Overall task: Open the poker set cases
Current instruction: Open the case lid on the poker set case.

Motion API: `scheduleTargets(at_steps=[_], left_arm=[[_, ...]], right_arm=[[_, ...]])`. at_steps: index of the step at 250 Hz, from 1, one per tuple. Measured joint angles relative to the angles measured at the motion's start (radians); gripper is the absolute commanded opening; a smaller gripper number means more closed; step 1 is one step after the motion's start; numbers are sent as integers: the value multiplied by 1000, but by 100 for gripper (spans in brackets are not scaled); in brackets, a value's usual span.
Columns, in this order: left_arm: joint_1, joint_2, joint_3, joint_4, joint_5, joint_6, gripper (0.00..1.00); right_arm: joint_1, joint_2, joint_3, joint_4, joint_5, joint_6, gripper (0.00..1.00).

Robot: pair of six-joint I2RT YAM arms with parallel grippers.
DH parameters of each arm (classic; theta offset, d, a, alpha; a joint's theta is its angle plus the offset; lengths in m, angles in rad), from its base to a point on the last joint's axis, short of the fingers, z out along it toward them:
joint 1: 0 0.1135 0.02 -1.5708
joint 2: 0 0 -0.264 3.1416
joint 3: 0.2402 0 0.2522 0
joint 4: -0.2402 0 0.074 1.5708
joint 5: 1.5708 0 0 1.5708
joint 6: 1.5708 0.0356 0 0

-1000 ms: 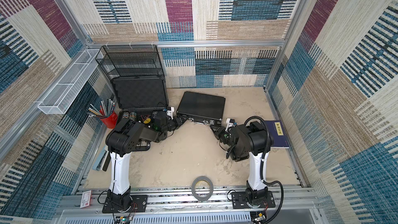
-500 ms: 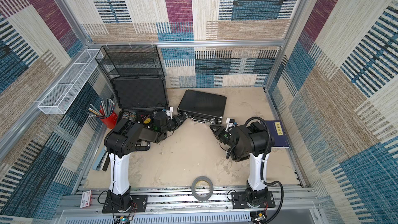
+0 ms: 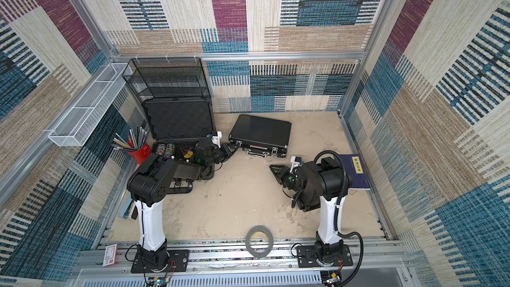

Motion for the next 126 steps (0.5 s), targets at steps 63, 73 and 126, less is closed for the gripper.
scheduleTargets(at_steps=[63,73,126], left_arm=[[1,-7,45,8,1,18,18],[1,-7,57,2,1,19,18],[2,-1,225,-71,6,68,18]], right_arm=[[-17,-102,10,-1,-1,-93,53],[-24,-113,15,-2,-2,-104,53],[-52,-218,92,-46,-20,-192,54]])
